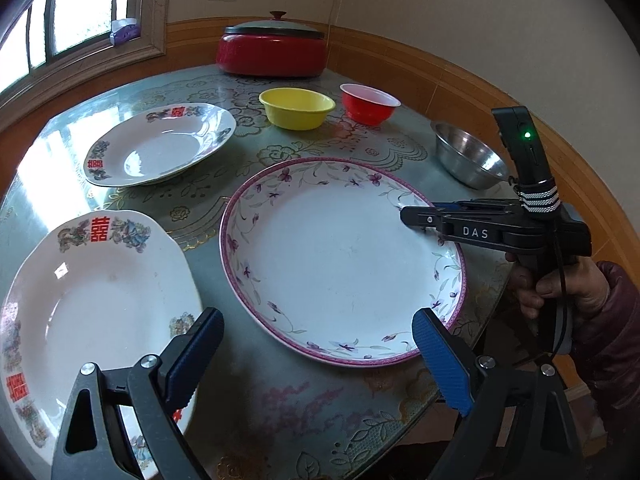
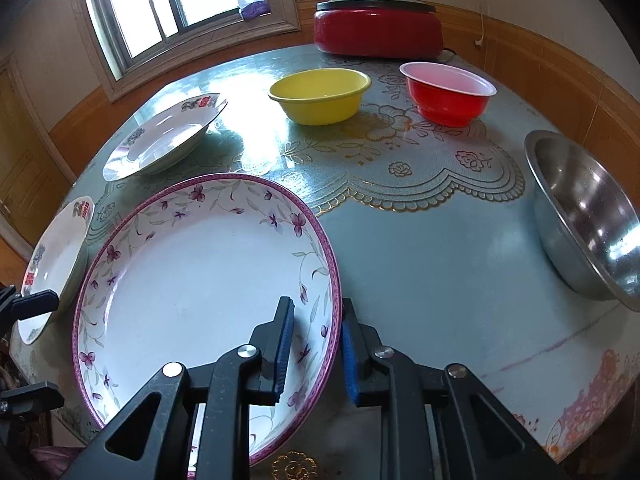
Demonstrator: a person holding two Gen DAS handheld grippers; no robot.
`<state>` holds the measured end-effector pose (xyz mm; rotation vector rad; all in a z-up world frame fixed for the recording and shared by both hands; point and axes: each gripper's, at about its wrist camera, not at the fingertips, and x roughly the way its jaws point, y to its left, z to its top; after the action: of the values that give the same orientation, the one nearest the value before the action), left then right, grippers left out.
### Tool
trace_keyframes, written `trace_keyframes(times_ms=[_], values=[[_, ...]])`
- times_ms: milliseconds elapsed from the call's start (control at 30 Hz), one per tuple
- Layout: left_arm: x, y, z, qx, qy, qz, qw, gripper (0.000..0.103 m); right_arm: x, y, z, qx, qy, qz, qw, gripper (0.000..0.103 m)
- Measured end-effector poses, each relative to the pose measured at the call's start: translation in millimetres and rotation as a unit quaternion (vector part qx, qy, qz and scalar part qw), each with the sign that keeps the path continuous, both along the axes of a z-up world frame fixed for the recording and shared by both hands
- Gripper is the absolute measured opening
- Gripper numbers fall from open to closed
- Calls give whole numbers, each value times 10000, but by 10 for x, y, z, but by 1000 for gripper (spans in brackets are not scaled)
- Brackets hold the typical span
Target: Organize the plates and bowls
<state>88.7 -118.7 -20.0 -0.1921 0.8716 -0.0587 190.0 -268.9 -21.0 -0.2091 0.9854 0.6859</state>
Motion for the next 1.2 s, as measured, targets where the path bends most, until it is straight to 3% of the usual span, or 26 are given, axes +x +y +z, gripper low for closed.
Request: trace_keyframes(times_ms=[167,367,600,733,833,900,967,1200], values=[[44,-13,-43,-20,63,43,10000,81,37,51,35,-233,-200,218,9993,20],[37,-30,-60,-2,89,699,9975,62,225,150,63,-286,-298,847,9956,20],[-70,-183,-146,-161,146,1777,9839,57,407,253,23,-77,78,1938,9810,23],[-141,-285,-283,-395,213,2155,9755,56,439,298,15,-62,48,2335,9723,25],[-75,-375,-321,-338,229,2303,9723,45,442,319,25,-130,-41,2618,9650,24],[-39,-418,-332,-170,197,2458,9690,45,466,323,26,-134,-103,2680,9633,23],[-7,-396,-337,-278,150,2573,9658,40,535,334,26,-131,-166,2608,9652,22],[89,-372,-308,-325,36,2833,9585,39,845,435,47,75,61,2397,9708,12]])
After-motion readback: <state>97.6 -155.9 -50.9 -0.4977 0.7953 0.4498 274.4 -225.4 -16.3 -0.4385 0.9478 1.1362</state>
